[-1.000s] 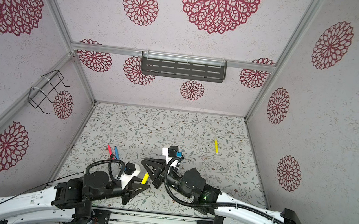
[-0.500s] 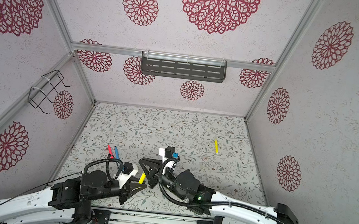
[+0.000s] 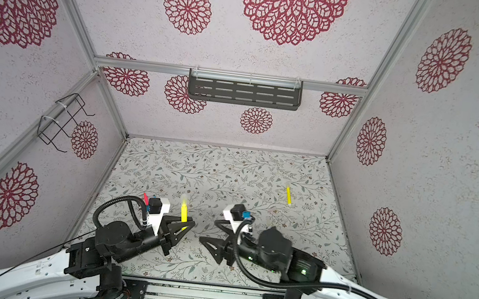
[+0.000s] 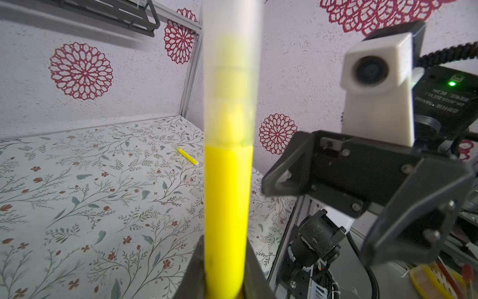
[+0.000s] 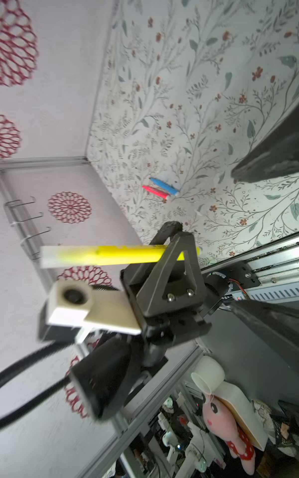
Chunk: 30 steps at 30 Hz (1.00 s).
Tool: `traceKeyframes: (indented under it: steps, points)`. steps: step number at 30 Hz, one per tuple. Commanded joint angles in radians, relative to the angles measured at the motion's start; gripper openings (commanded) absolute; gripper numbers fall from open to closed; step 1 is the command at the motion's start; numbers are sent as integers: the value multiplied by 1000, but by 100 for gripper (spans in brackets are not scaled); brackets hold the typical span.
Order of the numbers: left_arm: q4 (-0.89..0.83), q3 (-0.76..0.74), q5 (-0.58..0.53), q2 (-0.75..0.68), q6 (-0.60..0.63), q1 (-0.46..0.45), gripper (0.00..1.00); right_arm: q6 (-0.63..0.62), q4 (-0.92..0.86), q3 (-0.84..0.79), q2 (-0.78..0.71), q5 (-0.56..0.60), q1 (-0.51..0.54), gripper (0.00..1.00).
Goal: Insert the pens into the pen caps
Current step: 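Close the right gripper around the capped highlighter to press the cap down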
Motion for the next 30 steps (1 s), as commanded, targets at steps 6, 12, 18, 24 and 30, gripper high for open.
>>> traceKeyframes:
  steps: [6,12,18,24,30]
  points:
    - [34,-60,-60,-76,-45,3,0,-3,-83,-6,-177,37,-7,74]
    - [-3,-8,-37,14,-24,0,0,-18,-90,45,-38,27,-6,73]
    - [79,-4,-38,96,-21,-26,0,-63,-76,133,145,10,-8,68]
    - [111,1,-37,135,-14,-44,0,-49,-19,164,224,-110,-100,67]
    - [128,-3,-34,135,-17,-54,0,-4,76,135,260,-219,-164,60]
